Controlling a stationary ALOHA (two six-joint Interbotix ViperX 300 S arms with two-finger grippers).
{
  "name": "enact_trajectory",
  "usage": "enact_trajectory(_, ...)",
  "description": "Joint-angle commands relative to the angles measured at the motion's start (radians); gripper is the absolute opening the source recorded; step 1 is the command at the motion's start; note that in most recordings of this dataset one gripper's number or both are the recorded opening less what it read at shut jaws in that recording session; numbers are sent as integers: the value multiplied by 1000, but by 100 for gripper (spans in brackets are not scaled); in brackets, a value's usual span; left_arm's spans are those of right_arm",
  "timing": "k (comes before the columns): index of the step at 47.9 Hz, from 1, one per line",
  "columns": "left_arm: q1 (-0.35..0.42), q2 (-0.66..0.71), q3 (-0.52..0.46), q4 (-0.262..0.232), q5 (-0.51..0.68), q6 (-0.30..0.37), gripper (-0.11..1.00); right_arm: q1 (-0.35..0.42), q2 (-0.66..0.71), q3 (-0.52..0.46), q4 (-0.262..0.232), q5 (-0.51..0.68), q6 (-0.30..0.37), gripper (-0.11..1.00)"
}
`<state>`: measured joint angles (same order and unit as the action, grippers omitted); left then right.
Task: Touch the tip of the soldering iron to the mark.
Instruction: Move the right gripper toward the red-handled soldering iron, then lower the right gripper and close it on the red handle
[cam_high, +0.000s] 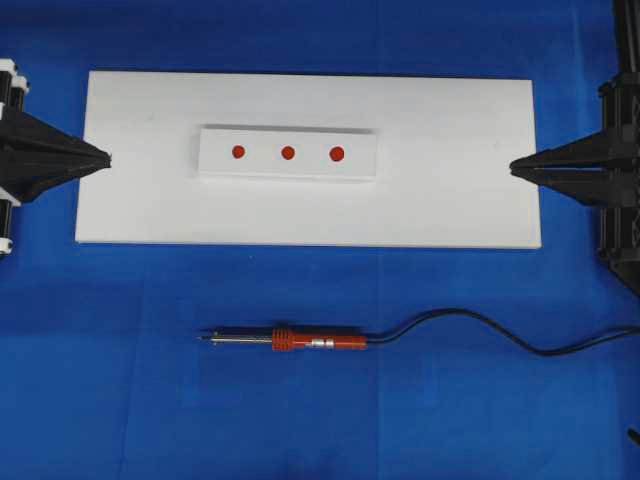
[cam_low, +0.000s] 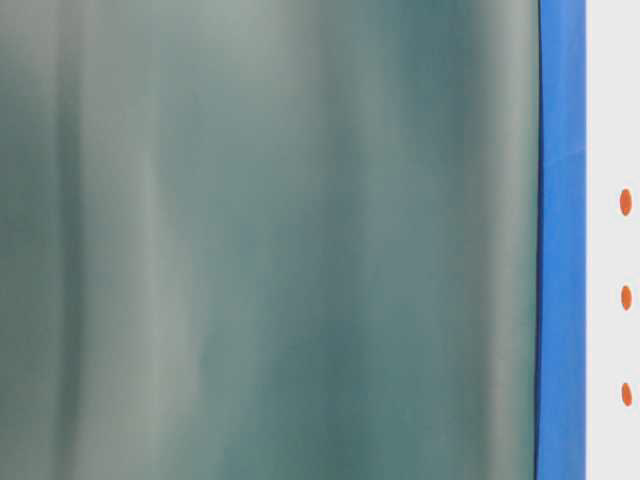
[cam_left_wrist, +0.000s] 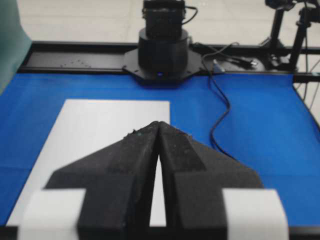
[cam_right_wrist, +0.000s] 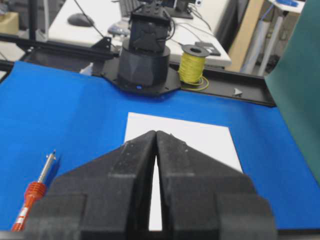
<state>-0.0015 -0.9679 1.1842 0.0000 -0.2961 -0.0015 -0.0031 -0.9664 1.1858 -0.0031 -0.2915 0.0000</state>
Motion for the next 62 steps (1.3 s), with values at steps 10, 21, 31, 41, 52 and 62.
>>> enact_trajectory(10, -20, 2, -6, 2, -2, -5, 0, 26, 17, -49, 6, 44, 51, -6)
enact_trajectory(21, -20, 2, -2, 3, -2, -5, 0, 86, 75, -60, 6, 34, 101, -6)
enact_trajectory(31, -20, 3, -2, 3, -2, -5, 0, 152, 207, -100, 8, -15, 141, 14)
enact_trajectory(41, -18, 2, 2, 3, -8, -5, 0, 186, 383, -158, 9, -25, 176, 76)
enact_trajectory(52, -20, 2, 8, 3, -14, -5, 0, 225, 603, -229, 94, -87, 178, 87)
enact_trajectory(62, -20, 2, 14, 3, -21, -5, 0, 270, 824, -296, 186, -184, 178, 88)
